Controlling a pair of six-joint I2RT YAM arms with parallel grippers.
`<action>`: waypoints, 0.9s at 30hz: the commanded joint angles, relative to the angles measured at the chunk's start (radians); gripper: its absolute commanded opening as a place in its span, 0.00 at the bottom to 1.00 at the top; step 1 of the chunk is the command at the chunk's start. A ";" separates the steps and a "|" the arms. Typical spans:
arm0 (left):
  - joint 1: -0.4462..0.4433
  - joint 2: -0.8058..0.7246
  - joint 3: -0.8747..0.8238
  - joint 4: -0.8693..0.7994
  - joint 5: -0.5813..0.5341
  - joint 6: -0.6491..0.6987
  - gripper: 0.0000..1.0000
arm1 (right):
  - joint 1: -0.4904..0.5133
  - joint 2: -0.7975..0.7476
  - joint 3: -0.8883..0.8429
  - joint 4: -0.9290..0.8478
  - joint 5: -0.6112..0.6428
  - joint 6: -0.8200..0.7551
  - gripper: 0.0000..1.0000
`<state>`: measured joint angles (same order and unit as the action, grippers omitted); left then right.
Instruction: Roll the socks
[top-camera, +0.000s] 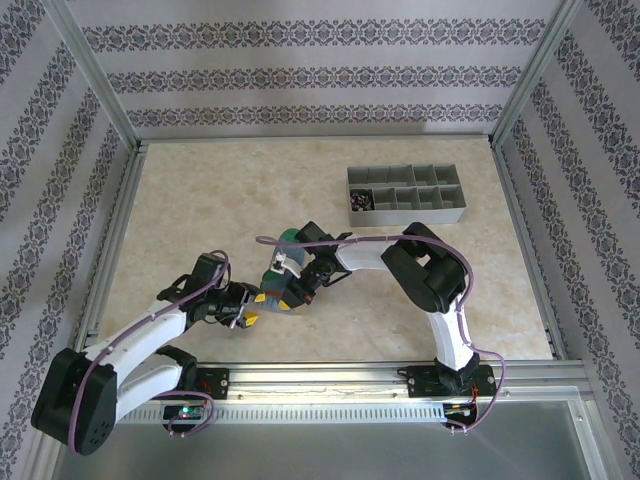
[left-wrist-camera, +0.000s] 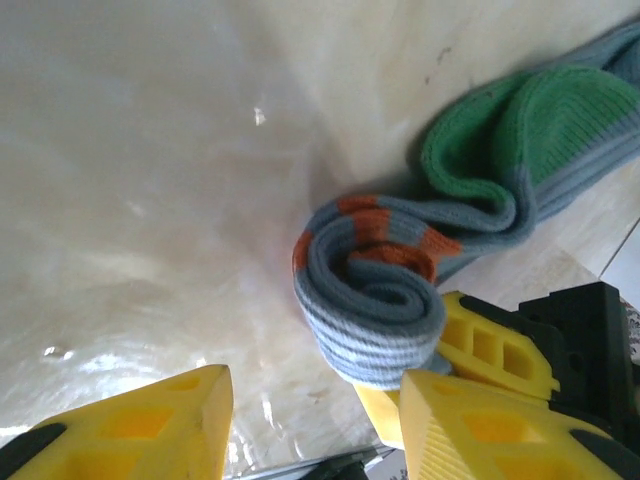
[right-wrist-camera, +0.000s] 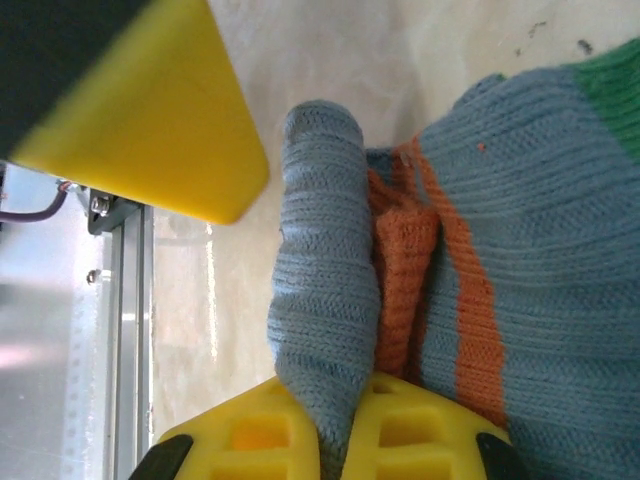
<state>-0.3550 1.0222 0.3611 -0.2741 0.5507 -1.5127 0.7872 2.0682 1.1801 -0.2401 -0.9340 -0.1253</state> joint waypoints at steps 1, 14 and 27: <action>-0.021 0.043 -0.013 0.156 -0.040 -0.027 0.49 | -0.009 0.097 -0.052 -0.163 0.126 0.026 0.00; -0.086 0.237 0.011 0.215 -0.083 -0.019 0.33 | -0.040 0.126 -0.037 -0.160 0.093 0.064 0.00; -0.090 0.234 0.071 -0.186 -0.091 -0.045 0.00 | 0.070 -0.338 -0.306 0.179 0.508 -0.098 0.45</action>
<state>-0.4366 1.2640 0.4500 -0.2108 0.5186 -1.5288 0.8043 1.8656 0.9859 -0.1696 -0.7326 -0.1413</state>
